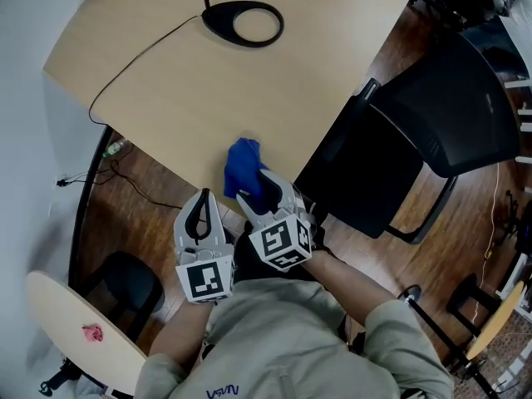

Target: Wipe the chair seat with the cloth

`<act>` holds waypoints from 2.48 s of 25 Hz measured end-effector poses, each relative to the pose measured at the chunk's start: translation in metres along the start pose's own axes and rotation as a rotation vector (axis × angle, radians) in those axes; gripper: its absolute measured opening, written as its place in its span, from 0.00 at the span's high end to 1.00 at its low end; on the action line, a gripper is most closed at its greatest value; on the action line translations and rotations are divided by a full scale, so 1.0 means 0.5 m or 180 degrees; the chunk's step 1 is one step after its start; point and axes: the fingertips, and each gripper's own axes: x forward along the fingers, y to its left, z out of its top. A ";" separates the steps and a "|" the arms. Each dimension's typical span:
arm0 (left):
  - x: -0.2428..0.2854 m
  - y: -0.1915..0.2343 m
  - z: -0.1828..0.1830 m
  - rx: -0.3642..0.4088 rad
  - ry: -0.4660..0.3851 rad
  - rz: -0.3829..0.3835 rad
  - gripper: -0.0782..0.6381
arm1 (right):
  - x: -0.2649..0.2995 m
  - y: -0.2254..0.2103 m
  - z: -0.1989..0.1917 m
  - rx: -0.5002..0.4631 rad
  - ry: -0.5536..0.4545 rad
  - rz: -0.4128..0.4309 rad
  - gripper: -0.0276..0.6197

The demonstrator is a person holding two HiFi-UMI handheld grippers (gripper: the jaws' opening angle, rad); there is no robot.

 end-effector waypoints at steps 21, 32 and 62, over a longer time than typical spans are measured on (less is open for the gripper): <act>0.090 -0.373 0.105 0.0281 -0.0135 -0.0577 0.88 | -0.312 -0.296 -0.075 0.0646 -0.0489 -0.0837 0.80; 0.181 -0.757 0.080 0.0438 -0.0078 -0.0949 0.88 | -0.512 -0.541 -0.297 0.0978 -0.0480 -0.1316 0.80; 0.495 -0.827 -0.427 0.0363 0.0748 -0.1232 0.88 | 0.058 -0.823 -0.654 0.1499 -0.0086 -0.1144 0.80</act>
